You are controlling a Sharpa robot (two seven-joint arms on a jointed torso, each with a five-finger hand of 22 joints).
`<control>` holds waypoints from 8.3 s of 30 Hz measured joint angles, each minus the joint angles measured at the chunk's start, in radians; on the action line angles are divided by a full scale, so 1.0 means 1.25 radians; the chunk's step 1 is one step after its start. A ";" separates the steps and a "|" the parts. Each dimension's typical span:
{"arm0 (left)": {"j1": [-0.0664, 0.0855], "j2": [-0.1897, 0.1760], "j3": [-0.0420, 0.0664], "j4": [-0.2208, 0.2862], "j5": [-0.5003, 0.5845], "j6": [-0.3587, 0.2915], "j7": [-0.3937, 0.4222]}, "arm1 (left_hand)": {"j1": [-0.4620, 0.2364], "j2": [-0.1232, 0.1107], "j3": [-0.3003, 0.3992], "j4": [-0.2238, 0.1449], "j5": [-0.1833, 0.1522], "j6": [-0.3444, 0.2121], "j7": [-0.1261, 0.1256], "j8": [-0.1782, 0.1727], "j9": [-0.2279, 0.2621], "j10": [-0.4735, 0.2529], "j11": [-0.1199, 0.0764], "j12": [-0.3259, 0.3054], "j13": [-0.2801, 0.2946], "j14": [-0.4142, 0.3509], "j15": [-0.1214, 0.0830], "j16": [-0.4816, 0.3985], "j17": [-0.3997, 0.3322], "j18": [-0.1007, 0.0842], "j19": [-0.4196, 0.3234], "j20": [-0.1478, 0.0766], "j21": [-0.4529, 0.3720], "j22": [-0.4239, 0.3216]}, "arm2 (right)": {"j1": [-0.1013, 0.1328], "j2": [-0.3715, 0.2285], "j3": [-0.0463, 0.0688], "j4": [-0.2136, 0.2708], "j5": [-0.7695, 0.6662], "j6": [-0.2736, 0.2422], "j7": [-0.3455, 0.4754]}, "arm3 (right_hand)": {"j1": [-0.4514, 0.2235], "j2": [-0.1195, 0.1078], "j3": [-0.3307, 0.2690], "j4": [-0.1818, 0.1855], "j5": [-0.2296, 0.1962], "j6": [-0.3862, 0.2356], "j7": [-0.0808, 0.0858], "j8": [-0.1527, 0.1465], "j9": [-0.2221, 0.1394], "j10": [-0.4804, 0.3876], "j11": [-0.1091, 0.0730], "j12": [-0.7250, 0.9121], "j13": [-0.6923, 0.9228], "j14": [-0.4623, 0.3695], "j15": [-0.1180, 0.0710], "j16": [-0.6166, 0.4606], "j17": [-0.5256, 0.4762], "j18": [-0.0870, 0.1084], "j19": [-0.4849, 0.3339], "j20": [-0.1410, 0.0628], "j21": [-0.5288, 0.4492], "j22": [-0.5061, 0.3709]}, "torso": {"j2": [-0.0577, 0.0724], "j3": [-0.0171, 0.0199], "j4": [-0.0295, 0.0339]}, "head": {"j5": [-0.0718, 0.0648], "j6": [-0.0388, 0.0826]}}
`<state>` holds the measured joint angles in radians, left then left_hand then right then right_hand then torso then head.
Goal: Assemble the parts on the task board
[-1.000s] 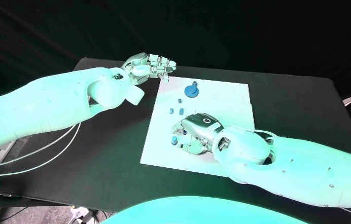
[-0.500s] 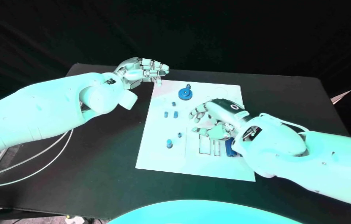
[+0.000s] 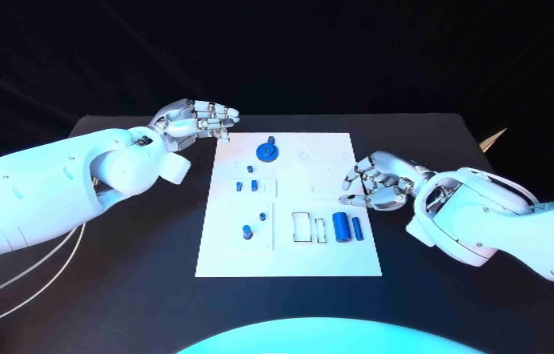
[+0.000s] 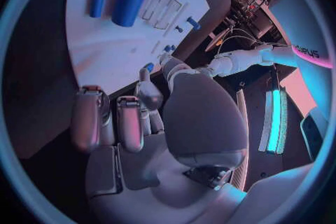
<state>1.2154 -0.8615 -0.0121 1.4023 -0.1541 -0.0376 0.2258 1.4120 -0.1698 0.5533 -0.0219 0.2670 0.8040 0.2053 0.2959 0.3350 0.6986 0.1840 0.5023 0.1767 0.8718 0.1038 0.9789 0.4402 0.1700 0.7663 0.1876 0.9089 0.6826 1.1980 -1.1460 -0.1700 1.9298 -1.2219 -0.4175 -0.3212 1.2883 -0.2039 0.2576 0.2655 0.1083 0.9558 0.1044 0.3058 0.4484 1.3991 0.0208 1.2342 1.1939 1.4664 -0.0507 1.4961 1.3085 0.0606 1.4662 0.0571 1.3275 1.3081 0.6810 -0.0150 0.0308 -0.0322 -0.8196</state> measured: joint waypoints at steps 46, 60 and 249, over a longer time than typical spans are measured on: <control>-0.003 -0.008 -0.001 0.001 0.000 0.009 -0.004 | -0.003 0.003 0.000 0.000 0.000 0.000 0.000 0.005 0.001 0.000 0.000 0.004 -0.001 -0.003 0.003 0.000 -0.001 0.000 0.000 0.000 -0.004 -0.002 | -0.076 0.064 -0.008 -0.039 -0.037 0.066 -0.137 | -0.116 0.055 -0.171 0.021 0.000 -0.004 -0.004 0.065 0.026 0.041 -0.007 0.117 0.091 0.000 0.000 0.026 0.000 -0.012 0.000 -0.006 0.064 0.000 | 0.000 -0.0006 0.0006 | 0.009 -0.012; -0.003 -0.009 -0.001 0.002 0.000 0.012 -0.005 | -0.011 0.010 -0.003 0.010 0.000 -0.003 0.000 0.008 0.001 -0.003 -0.003 0.010 -0.002 -0.003 0.003 0.003 -0.002 0.000 0.003 0.003 -0.009 -0.006 | -0.082 0.094 -0.006 -0.048 -0.050 0.062 -0.160 | -0.109 0.074 -0.186 0.016 0.000 0.001 -0.008 0.074 0.029 0.044 -0.010 0.117 0.091 0.000 -0.006 0.029 0.000 -0.012 0.000 -0.006 0.072 -0.001 | 0.000 -0.0010 0.0006 | 0.010 -0.014; -0.003 -0.021 -0.001 0.012 0.001 0.012 -0.009 | -0.014 0.007 -0.003 0.010 0.000 -0.006 0.000 0.019 0.001 -0.011 0.000 0.023 -0.006 -0.009 0.003 0.009 -0.006 0.000 0.003 0.003 -0.016 -0.011 | -0.042 0.064 -0.007 0.005 0.068 0.078 -0.107 | -0.007 0.062 -0.148 0.005 0.000 0.023 -0.022 0.094 0.032 0.051 -0.022 0.103 0.091 0.000 -0.017 0.038 -0.001 -0.025 0.000 -0.017 0.110 0.000 | -0.001 -0.0016 -0.0008 | 0.007 -0.015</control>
<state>1.2114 -0.8876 -0.0136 1.4169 -0.1534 -0.0229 0.2150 1.3946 -0.1608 0.5493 -0.0096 0.2670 0.7969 0.2052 0.3195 0.3360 0.6846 0.1839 0.5305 0.1696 0.8609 0.1075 0.9906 0.4330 0.1701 0.7700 0.1914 0.8895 0.6691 1.1451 -1.0654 -0.1781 1.9361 -1.1369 -0.3200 -0.4552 1.2802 -0.1265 0.0728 0.2714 0.1080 0.9841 0.0768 0.4231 0.4888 1.4631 -0.0070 1.3633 1.3080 1.4665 -0.0717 1.5435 1.3076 0.0297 1.4662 0.0358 1.4655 1.3075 0.6793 -0.0170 0.0297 -0.0235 -0.8379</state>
